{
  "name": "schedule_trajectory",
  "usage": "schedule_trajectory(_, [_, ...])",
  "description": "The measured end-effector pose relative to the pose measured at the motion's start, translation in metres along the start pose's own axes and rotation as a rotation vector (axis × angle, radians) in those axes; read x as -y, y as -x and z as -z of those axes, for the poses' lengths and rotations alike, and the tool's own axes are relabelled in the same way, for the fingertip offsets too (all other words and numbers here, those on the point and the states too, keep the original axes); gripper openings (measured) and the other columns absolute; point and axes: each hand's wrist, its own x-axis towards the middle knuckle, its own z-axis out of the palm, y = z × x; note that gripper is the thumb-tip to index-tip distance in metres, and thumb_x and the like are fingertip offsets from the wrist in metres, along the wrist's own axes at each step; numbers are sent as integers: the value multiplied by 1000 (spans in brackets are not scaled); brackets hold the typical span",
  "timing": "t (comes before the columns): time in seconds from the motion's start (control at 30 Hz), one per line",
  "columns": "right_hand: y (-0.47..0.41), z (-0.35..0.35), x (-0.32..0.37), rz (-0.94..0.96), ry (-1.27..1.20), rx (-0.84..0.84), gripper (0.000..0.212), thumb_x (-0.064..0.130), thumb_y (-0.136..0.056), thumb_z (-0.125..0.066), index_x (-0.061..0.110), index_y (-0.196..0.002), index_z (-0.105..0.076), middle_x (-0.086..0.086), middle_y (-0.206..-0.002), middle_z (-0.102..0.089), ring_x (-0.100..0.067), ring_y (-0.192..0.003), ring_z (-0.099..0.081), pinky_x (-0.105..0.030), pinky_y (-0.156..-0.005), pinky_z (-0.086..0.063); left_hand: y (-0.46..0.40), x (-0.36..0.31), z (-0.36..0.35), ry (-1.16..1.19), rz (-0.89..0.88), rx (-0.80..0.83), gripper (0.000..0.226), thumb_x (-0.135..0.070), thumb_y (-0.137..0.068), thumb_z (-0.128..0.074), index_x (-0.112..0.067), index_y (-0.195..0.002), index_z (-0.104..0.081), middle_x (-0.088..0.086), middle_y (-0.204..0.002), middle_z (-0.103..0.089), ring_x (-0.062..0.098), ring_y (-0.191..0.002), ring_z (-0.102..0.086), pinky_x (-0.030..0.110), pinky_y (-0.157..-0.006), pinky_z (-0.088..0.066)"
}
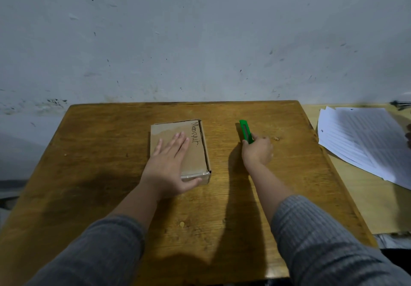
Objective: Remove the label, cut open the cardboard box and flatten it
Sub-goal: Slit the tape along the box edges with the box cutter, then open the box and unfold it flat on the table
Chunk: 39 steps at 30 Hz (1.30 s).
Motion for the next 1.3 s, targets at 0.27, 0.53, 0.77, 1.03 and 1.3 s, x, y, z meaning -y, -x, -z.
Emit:
schedule_trajectory(0.27, [-1,-2,-19,84,171,30,46,34,-90,-57,21,-134,-50,-12,-128,-44,-28,-121,-40,-42,-95,-33,2,-2,1,3,1,-19,109,-85,-74,-26,-19,-150,15,-2,-156,25,12,-144,20,45,-119,7])
schedule_trajectory(0.53, [68,-4,7,304,-289,127,31,20,-91,-57,24,-122,-61,0,-122,-65,-14,-95,-64,-27,-83,-52,5,-2,3,11,-25,-58,109,-87,-74,-21,-17,-152,9,0,-159,17,14,-146,14,47,-120,1])
schedule_trajectory(0.77, [119,-4,-5,435,-271,291,28,22,-90,-60,23,-118,-66,0,-121,-66,-9,-108,-61,-17,-89,-47,5,-3,0,-22,-11,-75,108,-85,-75,-24,-17,-152,8,3,-161,11,16,-147,10,49,-119,0])
schedule_trajectory(1.03, [112,-13,-15,220,-384,191,24,12,-89,-60,24,-105,-72,2,-112,-71,-11,-99,-66,-36,-88,-55,11,7,-4,-15,-15,-64,112,-89,-72,-22,-17,-153,6,1,-161,8,14,-148,8,47,-120,1])
schedule_trajectory(1.3, [118,-11,-25,223,-153,274,25,24,-93,-54,13,-110,-70,-2,-116,-67,-19,-113,-58,-22,-88,-40,38,32,0,-29,-22,-60,109,-88,-73,-24,-19,-152,8,0,-161,11,13,-147,10,46,-120,0])
